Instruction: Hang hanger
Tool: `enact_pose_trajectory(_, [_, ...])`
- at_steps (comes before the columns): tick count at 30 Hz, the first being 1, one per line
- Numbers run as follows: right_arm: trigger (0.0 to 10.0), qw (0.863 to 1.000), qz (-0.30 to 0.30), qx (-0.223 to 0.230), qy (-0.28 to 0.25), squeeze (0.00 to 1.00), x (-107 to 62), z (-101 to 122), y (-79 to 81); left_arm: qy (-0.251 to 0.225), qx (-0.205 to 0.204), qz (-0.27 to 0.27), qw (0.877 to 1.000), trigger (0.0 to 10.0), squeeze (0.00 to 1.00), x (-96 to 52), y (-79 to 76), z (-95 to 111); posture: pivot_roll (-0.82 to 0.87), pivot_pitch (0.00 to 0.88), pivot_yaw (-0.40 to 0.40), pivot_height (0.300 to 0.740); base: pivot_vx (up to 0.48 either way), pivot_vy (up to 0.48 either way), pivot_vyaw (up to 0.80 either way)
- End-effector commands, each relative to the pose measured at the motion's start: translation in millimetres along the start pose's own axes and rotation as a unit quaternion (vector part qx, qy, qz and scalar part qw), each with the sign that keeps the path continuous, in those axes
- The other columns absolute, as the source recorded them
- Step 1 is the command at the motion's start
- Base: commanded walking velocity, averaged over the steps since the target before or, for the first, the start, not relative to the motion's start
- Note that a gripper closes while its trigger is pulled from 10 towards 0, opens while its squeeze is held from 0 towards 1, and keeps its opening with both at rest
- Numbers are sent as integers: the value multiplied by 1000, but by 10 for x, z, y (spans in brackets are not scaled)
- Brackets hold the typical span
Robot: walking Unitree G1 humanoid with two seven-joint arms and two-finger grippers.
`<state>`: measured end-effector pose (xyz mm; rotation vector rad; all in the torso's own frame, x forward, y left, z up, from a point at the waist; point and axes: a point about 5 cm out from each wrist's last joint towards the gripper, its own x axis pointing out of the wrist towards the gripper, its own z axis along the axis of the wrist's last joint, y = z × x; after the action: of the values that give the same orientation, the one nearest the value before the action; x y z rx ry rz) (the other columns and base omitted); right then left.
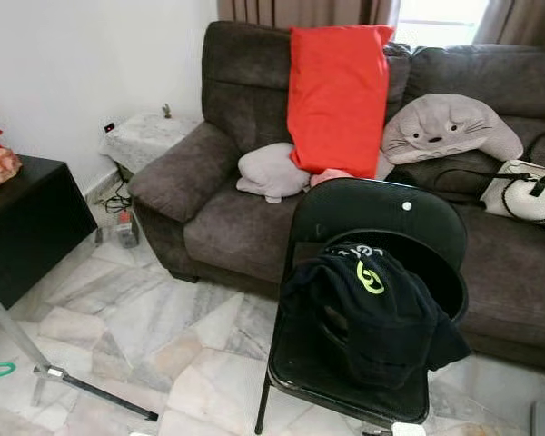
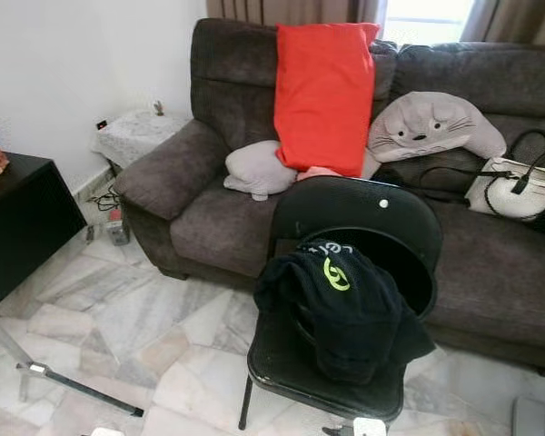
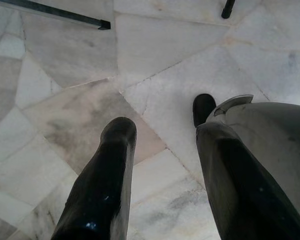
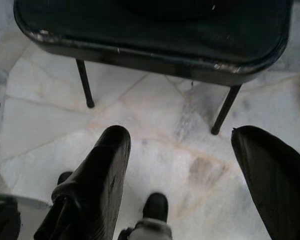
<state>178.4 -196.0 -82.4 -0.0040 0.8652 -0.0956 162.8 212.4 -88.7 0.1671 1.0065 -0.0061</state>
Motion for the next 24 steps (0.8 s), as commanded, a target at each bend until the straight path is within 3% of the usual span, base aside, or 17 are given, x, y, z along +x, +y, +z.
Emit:
enact_pose_trajectory(1, [10000,1000,-6,-2,-22,0,8,73,-21,8,1,0,1000,10000,0,-12,3,-64,61,0,16,740,0,0,0])
enact_pose_trajectory(4, [10000,997,-14,9,-74,0,12,219,-44,9,0,1,1000,10000,0,-14,-6,-77,52,0,7,740,0,0,0])
enact_pose_trajectory(5, [10000,993,-17,5,-120,0,4,344,-54,10,0,1,1000,10000,0,-15,-15,-86,51,0,1,740,0,0,0])
enact_pose_trajectory(7, [10000,987,-18,1,-158,0,-14,440,-58,10,0,0,1000,10000,0,-16,-21,-93,49,0,-2,740,0,0,0])
enact_pose_trajectory(8, [10000,978,-13,-7,-206,0,-57,540,-50,11,-1,0,1000,10000,0,-18,-24,-101,44,0,-7,740,0,0,0])
enact_pose_trajectory(9, [10000,978,-13,-7,-206,0,-57,540,-50,11,-1,0,1000,10000,0,-18,-24,-101,44,0,-7,740,0,0,0])
enact_pose_trajectory(14, [10000,952,8,-33,-304,0,-296,709,-9,13,0,0,1000,10000,0,-20,-30,-116,36,0,-11,740,0,0,0])
enact_pose_trajectory(18, [10000,937,8,-54,-344,0,-556,796,27,13,2,0,1000,10000,0,-22,-27,-120,30,0,-12,740,0,0,0])
enact_pose_trajectory(22, [10000,929,-16,-79,-360,0,-697,850,-2,13,3,0,1000,10000,0,-21,-18,-115,26,0,-10,740,0,0,0])
enact_pose_trajectory(23, [10000,927,-32,-98,-360,655,-709,869,-28,12,4,1,1000,10000,0,-21,-15,-112,24,0,-10,740,0,0,0])
enact_pose_trajectory(24, [10000,928,-49,-111,-351,1000,-687,874,-56,12,4,1,1000,10000,0,-20,-12,-105,23,0,-7,740,0,0,0])
